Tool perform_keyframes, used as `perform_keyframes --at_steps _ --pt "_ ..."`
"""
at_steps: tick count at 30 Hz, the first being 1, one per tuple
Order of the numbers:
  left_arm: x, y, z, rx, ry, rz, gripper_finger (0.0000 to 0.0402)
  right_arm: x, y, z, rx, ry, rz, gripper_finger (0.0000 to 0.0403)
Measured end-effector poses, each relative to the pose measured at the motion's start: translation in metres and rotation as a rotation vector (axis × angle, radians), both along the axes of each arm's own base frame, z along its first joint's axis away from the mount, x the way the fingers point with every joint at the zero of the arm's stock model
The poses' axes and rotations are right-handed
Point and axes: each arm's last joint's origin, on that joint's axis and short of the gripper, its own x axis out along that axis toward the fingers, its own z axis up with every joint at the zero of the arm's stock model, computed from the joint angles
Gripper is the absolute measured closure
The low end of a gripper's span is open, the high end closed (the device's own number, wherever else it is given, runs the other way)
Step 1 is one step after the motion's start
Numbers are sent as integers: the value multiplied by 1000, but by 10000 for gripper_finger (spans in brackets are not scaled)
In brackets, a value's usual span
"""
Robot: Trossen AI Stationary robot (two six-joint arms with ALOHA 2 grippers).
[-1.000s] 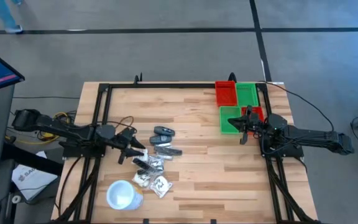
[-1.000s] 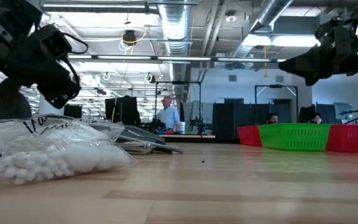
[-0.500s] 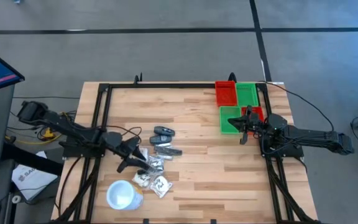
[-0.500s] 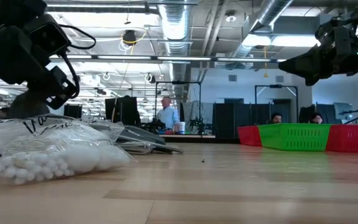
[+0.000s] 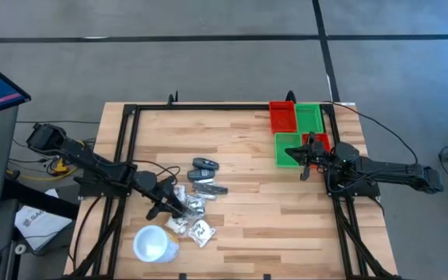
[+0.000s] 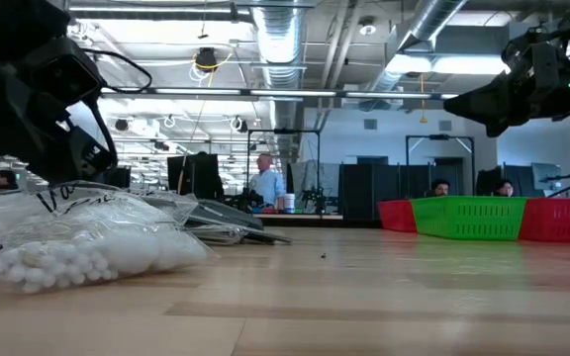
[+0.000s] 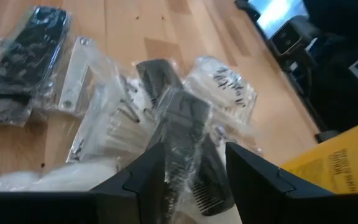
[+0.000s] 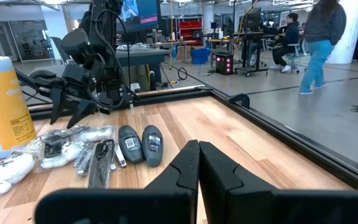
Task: Pick & Place Travel size toiletries
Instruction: Put the black hair comb into the top red bin
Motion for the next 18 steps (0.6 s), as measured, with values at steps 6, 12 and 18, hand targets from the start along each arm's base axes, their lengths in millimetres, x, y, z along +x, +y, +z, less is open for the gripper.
perform_keyframes --at_steps 6,12,18 --pt "0 0 0 -22 13 15 234 0 0 0 0 0 0 403" --pt "0 1 0 -8 9 34 211 0 0 -1 2 12 0 403" --pt "0 1 -1 24 -7 16 186 0 0 -2 4 22 0 403"
